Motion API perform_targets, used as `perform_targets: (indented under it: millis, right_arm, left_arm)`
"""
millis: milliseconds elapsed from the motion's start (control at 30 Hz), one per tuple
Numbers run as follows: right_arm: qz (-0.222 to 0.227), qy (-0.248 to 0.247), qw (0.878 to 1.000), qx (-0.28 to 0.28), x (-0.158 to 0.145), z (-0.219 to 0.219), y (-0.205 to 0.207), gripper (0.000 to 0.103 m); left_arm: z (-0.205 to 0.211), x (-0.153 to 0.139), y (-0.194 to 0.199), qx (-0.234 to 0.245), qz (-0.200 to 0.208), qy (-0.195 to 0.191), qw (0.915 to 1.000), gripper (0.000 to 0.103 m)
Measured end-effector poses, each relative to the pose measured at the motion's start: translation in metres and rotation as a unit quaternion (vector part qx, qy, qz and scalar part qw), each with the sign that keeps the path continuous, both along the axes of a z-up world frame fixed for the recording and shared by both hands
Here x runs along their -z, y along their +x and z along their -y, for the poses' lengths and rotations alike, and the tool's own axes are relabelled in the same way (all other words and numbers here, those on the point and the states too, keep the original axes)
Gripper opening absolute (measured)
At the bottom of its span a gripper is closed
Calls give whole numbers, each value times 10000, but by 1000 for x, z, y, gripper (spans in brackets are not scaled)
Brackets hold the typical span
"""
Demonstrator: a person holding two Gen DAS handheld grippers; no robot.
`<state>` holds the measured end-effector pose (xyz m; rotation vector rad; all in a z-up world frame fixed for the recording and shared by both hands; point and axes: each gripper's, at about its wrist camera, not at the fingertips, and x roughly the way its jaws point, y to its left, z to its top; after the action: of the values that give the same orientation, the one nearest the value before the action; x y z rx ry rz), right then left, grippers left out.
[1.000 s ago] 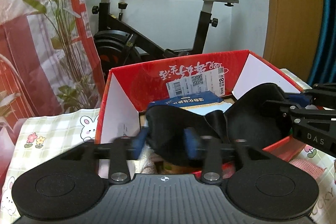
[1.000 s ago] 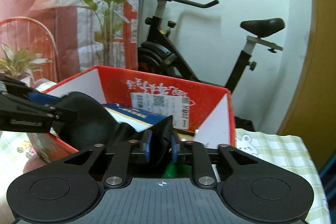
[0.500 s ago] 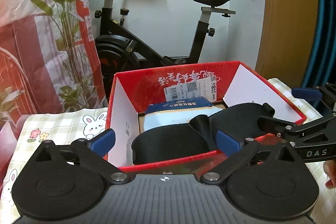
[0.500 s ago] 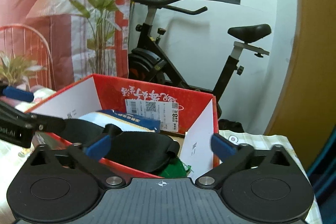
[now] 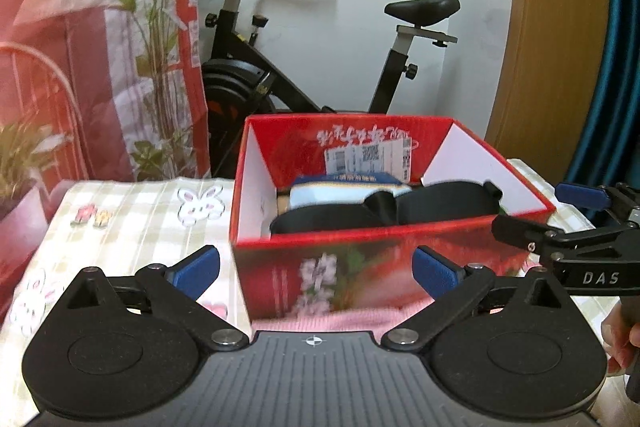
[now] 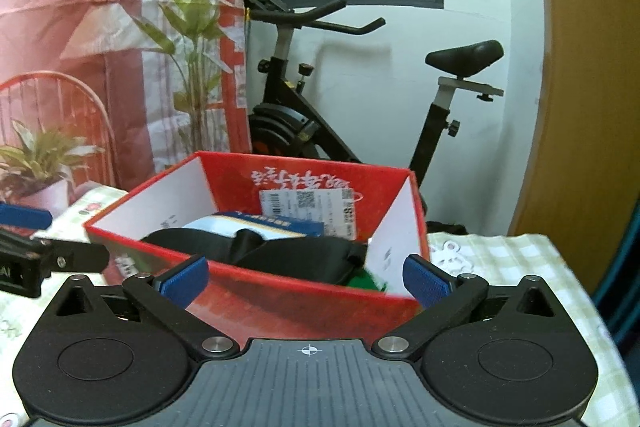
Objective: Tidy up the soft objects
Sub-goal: 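Move both grippers down to the white foil packet on the table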
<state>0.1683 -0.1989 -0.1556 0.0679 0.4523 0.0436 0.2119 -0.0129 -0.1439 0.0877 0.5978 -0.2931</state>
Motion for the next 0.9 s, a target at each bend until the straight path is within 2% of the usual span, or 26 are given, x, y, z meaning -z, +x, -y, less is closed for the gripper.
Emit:
perform_targets:
  millis: [167, 400, 567, 800, 900]
  right_arm:
    - [74, 182, 9997, -174, 13, -10, -26, 103]
    - [-133, 221, 9989, -395, 45, -26, -44, 102]
    - [-465, 391, 9969, -510, 72, -32, -46, 91]
    - [-798, 368, 9933, -754, 97, -42, -44, 79]
    - [-894, 344, 9923, -782, 101, -44, -43, 73]
  left_arm:
    - [-13, 19, -21, -53, -222, -130, 9997, 103]
    - [-23, 53, -36, -177, -590, -254, 9978, 103]
    - [-27, 78, -42, -212, -893, -361, 9951, 102]
    - [-37, 94, -48, -328, -1047, -583, 9922, 91]
    - [-37, 98, -49, -300, -1092, -642, 9915, 80]
